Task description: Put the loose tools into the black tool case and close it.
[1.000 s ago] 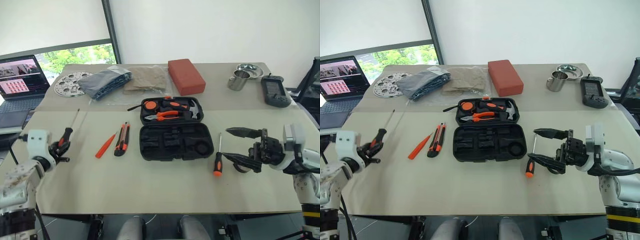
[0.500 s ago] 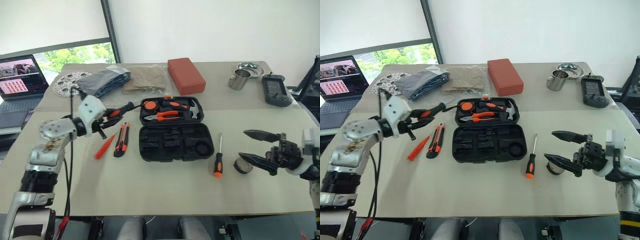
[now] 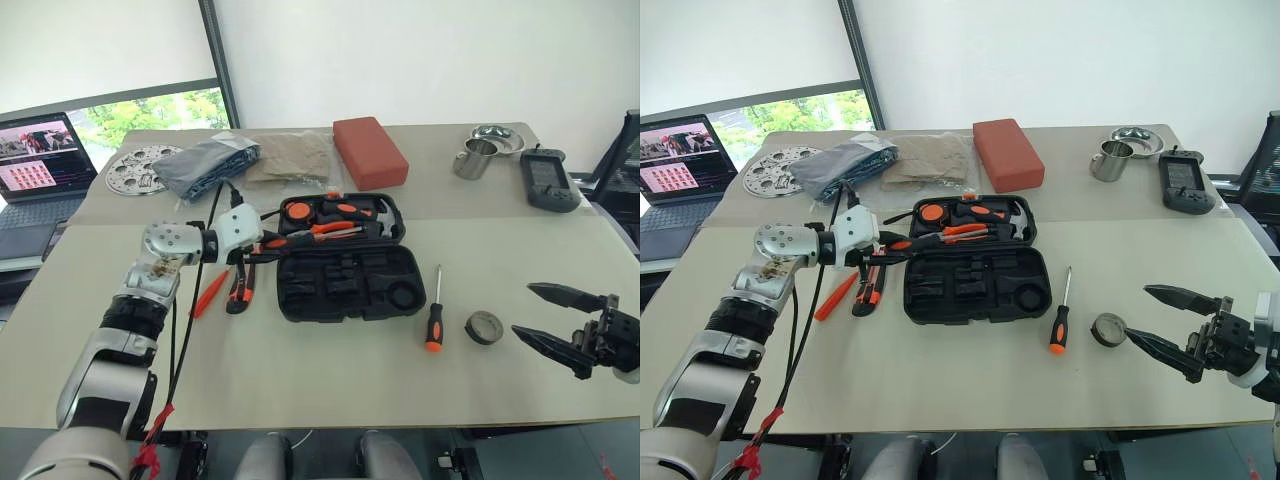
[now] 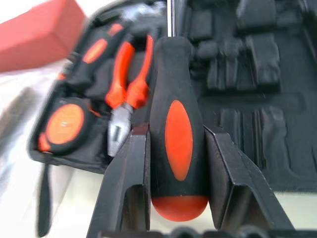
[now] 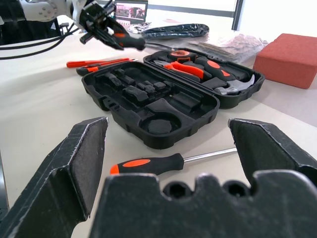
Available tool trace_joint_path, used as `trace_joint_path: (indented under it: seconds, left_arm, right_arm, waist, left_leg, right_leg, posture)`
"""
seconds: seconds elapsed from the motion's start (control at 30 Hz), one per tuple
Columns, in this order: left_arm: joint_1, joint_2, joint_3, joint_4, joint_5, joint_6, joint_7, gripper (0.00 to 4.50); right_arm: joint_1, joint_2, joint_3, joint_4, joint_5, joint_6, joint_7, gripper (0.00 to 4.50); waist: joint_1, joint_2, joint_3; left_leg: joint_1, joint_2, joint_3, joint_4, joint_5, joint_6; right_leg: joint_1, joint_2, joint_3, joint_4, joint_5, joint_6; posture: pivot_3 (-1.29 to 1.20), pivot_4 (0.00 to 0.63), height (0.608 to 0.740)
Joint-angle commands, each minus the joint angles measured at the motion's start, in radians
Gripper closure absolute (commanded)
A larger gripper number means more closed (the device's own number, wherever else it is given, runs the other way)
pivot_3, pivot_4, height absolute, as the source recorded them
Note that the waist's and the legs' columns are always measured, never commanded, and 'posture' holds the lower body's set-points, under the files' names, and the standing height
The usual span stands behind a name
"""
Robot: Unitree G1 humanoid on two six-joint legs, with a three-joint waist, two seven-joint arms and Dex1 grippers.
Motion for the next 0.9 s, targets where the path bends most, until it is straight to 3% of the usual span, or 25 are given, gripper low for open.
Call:
trace_joint_path:
  seconds: [0.03,0.37,0.73,0.8,0.9]
  left_arm:
    - [-0.085,-0.022,-0.027,0.103,0.059,-0.076,-0.014,3.56]
    - [-0.243,-0.131,-0.096,0.343,0.211,-0.141,0.052,3.56]
    - [-0.262,-0.161,-0.087,0.373,0.219,-0.097,0.000,3.56]
    - [-0.256,-0.165,-0.079,0.368,0.213,-0.090,0.000,2.53]
    - [-0.252,-0.169,-0.064,0.362,0.205,-0.084,0.005,1.58]
  right_arm:
    - [-0.013,-0.009,-0.019,-0.022,0.011,-0.017,0.003,0.00]
    - [-0.027,-0.004,-0.004,-0.014,0.001,-0.020,0.017,0.00]
    - [-0.024,-0.001,-0.002,-0.018,-0.002,-0.023,0.018,0.00]
    - [-0.027,-0.001,0.000,-0.015,-0.004,-0.025,0.018,0.00]
    - [-0.031,0.000,0.004,-0.011,-0.006,-0.027,0.019,0.00]
  waist:
    - [0.001,0.000,0.000]
    - [0.005,-0.001,0.000]
    - [0.001,0.001,0.000]
    - [0.001,0.001,0.000]
    - [0.002,0.001,0.000]
  left_leg:
    - [-0.001,0.000,0.000,0.000,0.000,0.000]
    - [-0.004,-0.001,-0.002,0.008,-0.001,0.001]
    - [-0.005,0.000,-0.002,0.010,-0.001,0.001]
    - [-0.005,0.000,-0.002,0.010,-0.001,0.001]
    - [-0.005,0.000,-0.002,0.010,-0.001,0.001]
  right_leg:
    - [0.000,0.000,0.000,0.000,0.000,0.000]
    - [-0.004,0.000,-0.001,0.001,0.000,0.001]
    - [-0.004,0.002,0.000,0.004,-0.002,0.005]
    - [-0.004,0.001,0.000,0.004,-0.002,0.004]
    - [-0.004,0.001,0.000,0.004,-0.001,0.004]
  posture:
    - [0.00,0.150,0.707]
    - [0.00,0.150,0.707]
    - [0.00,0.150,0.707]
    - [0.00,0.150,0.707]
    - [0.00,0.150,0.707]
